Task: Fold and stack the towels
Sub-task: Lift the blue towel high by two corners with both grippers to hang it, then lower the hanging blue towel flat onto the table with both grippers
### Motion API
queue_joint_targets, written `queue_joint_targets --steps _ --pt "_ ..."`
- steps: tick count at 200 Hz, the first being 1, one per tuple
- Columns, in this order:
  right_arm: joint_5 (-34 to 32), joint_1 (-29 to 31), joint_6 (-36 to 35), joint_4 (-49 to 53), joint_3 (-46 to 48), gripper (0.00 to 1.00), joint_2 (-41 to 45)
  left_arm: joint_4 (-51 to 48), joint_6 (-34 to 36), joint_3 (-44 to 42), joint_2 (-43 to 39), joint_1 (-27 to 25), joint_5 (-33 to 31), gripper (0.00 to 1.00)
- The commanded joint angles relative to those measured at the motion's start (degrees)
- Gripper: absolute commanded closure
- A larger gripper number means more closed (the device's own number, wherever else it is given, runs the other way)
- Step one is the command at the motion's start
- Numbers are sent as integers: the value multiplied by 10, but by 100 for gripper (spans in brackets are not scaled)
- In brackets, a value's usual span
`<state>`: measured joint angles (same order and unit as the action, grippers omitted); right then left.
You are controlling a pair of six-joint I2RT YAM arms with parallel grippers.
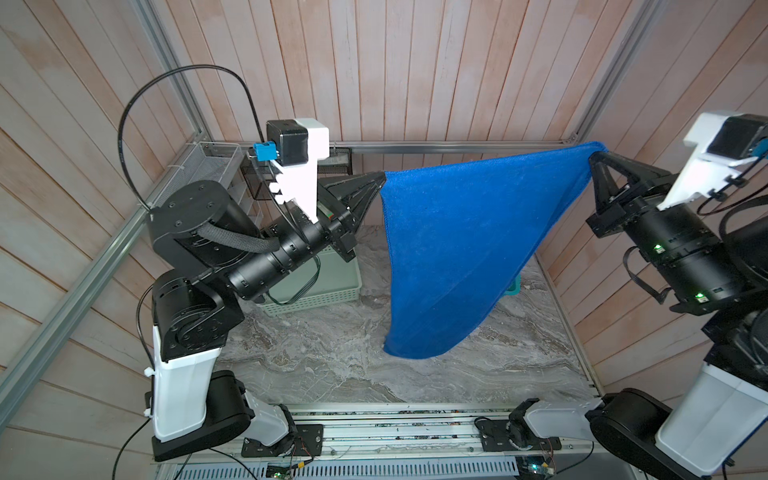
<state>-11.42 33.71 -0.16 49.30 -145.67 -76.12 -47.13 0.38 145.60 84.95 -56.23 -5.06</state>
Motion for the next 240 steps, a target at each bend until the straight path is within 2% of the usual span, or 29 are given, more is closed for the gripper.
queue_joint_targets --steps 1,13,20,41,64,82,108,139,186,211,240 --pt "-38 1 -31 -56 22 100 -16 9 47 11 15 2 -88 100" --pt "-49 1 -41 -69 34 100 -25 6 58 12 26 10 -112 100" --pt "-56 0 -46 -73 40 100 -33 3 52 12 31 49 -106 100" --pt "-65 0 -60 -79 59 100 -60 -8 13 -5 46 138 -42 100" --pt "-64 -11 -68 -96 127 100 -78 8 -22 -64 53 228 45 100" --pt "-31 -43 -61 -122 192 100 -89 30 -44 -116 65 293 112 100" --pt "62 -115 -28 -171 276 100 -116 73 -65 -181 98 357 175 100" --pt "143 -162 3 -225 348 100 -165 127 -67 -248 142 394 207 100" --pt "195 -164 21 -262 433 100 -207 229 -81 -401 152 424 232 100" --pt "215 -158 44 -283 506 100 -186 246 -85 -462 141 425 240 100" --pt "205 -130 67 -318 636 100 -113 276 -104 -573 89 424 256 100"
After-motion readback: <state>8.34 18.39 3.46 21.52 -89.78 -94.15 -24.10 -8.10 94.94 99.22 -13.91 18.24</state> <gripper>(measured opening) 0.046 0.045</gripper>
